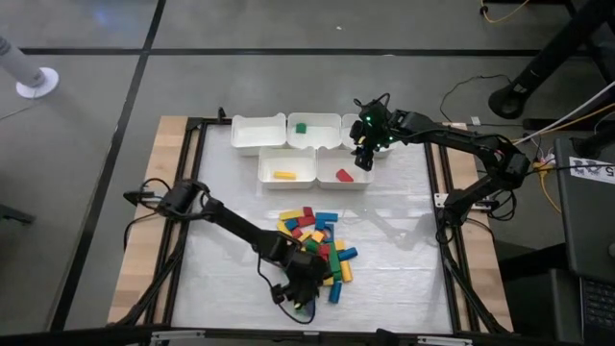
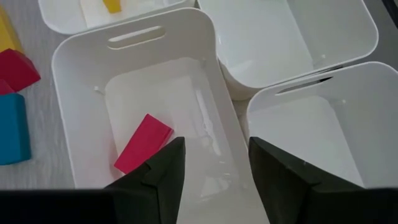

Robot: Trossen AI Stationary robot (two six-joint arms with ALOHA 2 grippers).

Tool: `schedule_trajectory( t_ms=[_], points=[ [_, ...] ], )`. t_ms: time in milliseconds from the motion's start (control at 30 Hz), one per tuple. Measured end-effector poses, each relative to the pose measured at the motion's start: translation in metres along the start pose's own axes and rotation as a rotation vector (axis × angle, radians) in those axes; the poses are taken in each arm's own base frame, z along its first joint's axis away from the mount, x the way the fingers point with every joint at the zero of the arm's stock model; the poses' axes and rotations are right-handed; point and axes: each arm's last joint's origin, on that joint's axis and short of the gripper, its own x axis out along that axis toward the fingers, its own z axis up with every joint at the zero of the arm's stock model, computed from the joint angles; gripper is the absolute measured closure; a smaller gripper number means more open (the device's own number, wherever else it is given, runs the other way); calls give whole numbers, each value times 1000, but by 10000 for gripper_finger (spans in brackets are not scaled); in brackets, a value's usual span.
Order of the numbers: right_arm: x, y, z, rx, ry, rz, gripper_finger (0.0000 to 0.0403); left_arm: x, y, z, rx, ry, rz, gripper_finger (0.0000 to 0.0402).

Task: Sort blocks
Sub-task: Put the violet block into the top left bin

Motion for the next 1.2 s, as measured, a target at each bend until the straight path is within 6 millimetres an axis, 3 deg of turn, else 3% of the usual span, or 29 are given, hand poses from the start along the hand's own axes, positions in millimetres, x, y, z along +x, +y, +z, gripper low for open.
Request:
schedule_trajectory(
  t_ms=[300, 700, 833, 1067, 1200],
  points=[
    [0, 0, 0, 0, 0, 0, 224, 11, -3, -8, 16, 32, -25, 216],
    [0, 0, 0, 0, 0, 0, 224, 13, -3, -13, -2, 36, -28, 305],
    [0, 0, 0, 0, 0, 0, 224, 10, 0, -11, -43, 38, -17, 312],
    [0, 0, -1, 1, 10, 3, 224, -25, 10, 3, -105, 25, 61, 310],
    [0, 1, -2, 3, 16, 17, 224, -61, 14, 8, -163, 100, 154, 311]
  ],
)
